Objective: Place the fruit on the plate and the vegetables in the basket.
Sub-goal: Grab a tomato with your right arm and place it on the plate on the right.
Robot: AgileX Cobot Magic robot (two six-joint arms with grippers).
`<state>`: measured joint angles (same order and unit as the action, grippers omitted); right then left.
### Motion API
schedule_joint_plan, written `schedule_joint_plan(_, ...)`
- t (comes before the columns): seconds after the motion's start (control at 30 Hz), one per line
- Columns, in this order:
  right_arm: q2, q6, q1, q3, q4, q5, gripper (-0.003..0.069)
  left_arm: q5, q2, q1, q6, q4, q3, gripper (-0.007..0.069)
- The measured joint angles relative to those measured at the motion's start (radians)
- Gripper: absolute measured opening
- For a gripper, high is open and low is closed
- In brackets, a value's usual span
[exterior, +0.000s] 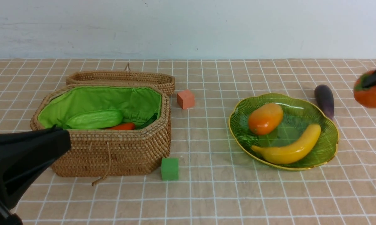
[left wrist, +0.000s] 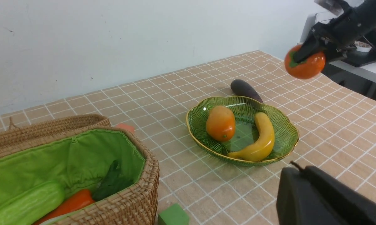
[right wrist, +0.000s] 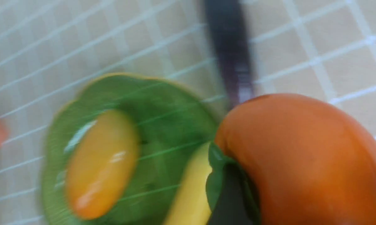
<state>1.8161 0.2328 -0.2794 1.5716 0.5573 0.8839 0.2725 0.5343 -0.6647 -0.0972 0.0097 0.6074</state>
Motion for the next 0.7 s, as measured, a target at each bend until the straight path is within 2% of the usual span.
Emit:
schedule_joint_plan(0.13,0.058,-0.004,0.145,0.000,0.007,-0.034,0.0509,0.000,0.000,0.000,0.000,0.003,0.000,0.0000)
schedule_joint_plan(0.27,0.167,-0.012,0.204,-0.002,-0.002,-0.133,0.0509,0.000,0.000,0.000,0.000,0.006,0.000,0.0000)
schedule_joint_plan(0.33,0.192,-0.015,0.210,-0.002,-0.002,-0.151,0.0513,0.000,0.000,0.000,0.000,0.006,0.000,0.0000)
schedule_joint_plan(0.53,0.193,-0.023,0.206,-0.001,-0.013,-0.132,0.0671,0.000,0.000,0.000,0.000,0.011,0.000,0.0000)
schedule_joint_plan(0.7,0.127,-0.063,0.186,0.043,-0.083,-0.065,0.0655,0.000,0.000,0.000,0.000,0.012,0.000,0.0000)
